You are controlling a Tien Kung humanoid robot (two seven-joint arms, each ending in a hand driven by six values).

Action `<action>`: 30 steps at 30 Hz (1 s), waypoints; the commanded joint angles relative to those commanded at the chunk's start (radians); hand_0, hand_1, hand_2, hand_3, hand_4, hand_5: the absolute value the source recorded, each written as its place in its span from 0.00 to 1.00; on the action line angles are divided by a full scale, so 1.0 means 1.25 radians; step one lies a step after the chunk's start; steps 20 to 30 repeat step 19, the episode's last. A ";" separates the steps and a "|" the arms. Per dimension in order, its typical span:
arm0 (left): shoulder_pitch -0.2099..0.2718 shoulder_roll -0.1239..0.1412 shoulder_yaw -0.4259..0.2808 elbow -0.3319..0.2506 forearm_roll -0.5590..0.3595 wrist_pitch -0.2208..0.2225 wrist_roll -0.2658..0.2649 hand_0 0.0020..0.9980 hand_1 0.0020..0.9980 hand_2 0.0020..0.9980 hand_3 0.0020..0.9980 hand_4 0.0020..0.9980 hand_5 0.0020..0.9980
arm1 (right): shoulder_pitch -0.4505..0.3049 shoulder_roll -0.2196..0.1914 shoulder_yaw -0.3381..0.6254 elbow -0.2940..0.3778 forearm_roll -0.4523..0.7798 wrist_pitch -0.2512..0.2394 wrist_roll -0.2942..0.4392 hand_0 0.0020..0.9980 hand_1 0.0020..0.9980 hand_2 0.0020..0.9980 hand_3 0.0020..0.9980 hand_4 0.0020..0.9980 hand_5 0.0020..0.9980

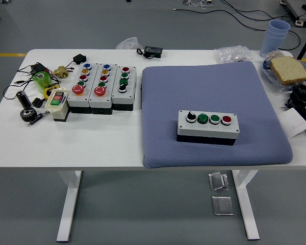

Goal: Pick up the button,place it on the desk,press the button,press the button

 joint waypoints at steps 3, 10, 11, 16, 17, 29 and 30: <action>0.000 0.000 0.000 0.000 0.000 0.000 0.000 0.53 0.42 0.42 0.43 0.25 0.50 | -0.001 0.000 0.000 -0.001 -0.001 0.002 -0.004 0.76 0.71 0.73 0.70 0.76 0.64; 0.000 0.000 -0.001 0.000 0.002 0.000 0.001 0.53 0.42 0.42 0.43 0.25 0.50 | 0.000 0.000 0.000 0.000 -0.002 0.004 -0.007 0.75 0.70 0.72 0.70 0.76 0.64; 0.000 0.000 -0.001 0.000 0.002 0.000 0.001 0.53 0.42 0.42 0.43 0.25 0.50 | 0.001 -0.001 0.000 0.000 -0.002 0.005 -0.008 0.75 0.70 0.72 0.70 0.76 0.64; -0.001 0.000 0.000 0.000 0.001 0.000 0.001 0.53 0.42 0.42 0.43 0.25 0.50 | 0.001 -0.001 0.001 -0.001 -0.001 0.005 -0.010 0.75 0.70 0.73 0.70 0.76 0.63; -0.001 0.000 0.000 0.000 0.000 0.000 0.001 0.53 0.42 0.42 0.43 0.25 0.50 | 0.001 -0.001 0.001 -0.001 -0.001 0.005 -0.011 0.75 0.70 0.73 0.70 0.76 0.63; -0.002 0.000 -0.001 0.000 0.001 0.000 0.001 0.53 0.42 0.42 0.43 0.25 0.50 | 0.002 -0.001 0.001 -0.002 -0.001 0.006 -0.012 0.75 0.70 0.73 0.70 0.76 0.63; -0.002 0.000 -0.001 0.000 0.001 0.000 0.001 0.53 0.42 0.42 0.43 0.25 0.50 | 0.002 -0.001 0.001 -0.002 -0.001 0.006 -0.012 0.75 0.70 0.73 0.70 0.76 0.63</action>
